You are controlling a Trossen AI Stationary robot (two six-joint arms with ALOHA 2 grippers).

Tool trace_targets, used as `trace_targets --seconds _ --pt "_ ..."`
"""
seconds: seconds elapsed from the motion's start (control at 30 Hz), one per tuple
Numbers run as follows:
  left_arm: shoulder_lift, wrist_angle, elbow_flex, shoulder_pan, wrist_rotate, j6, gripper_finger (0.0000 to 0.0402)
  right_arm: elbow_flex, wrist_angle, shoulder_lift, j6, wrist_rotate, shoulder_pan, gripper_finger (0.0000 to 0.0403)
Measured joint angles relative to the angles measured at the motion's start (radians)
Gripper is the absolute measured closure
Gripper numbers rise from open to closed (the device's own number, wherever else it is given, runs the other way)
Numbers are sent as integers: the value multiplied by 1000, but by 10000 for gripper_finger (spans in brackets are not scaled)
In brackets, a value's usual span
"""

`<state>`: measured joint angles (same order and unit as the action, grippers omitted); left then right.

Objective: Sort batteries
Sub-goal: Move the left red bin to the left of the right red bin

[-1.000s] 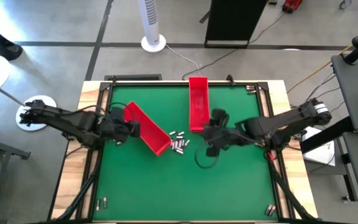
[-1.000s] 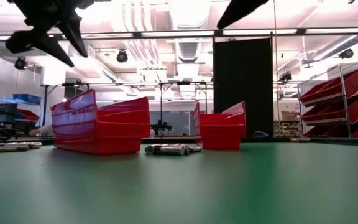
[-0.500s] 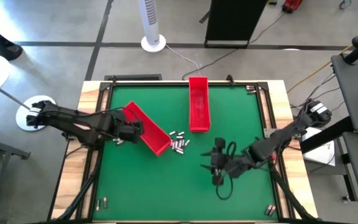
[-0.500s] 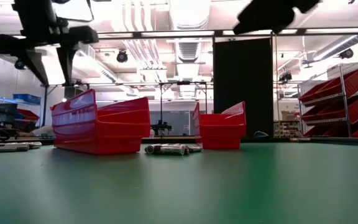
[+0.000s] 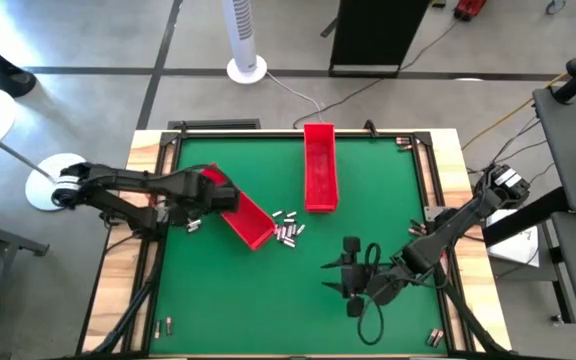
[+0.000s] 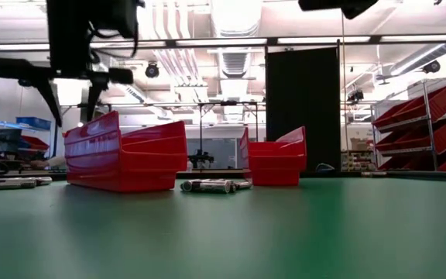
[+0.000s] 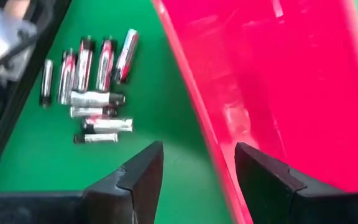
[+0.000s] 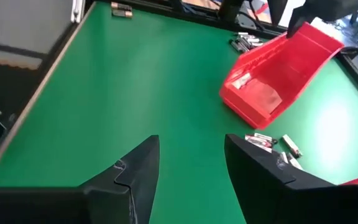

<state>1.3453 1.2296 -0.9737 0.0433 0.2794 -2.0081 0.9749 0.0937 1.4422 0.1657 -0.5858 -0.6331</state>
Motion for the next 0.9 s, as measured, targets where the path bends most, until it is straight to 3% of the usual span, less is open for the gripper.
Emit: trace_targets --seconds 0.13,0.3,0.43,0.63,0.9 --pt "44 -43 0 24 -29 2 223 0 -2 0 -14 -1 3 236" --pt "98 -49 -6 41 -22 113 238 0 -3 0 -37 8 -4 246" --pt "135 -58 -6 48 -21 162 284 -1 -4 17 -41 11 -4 256" --pt "160 -66 -8 63 -58 178 387 17 -6 98 -56 27 -4 271" --pt "89 -16 -95 135 -43 317 400 108 40 234 -53 122 -4 297"
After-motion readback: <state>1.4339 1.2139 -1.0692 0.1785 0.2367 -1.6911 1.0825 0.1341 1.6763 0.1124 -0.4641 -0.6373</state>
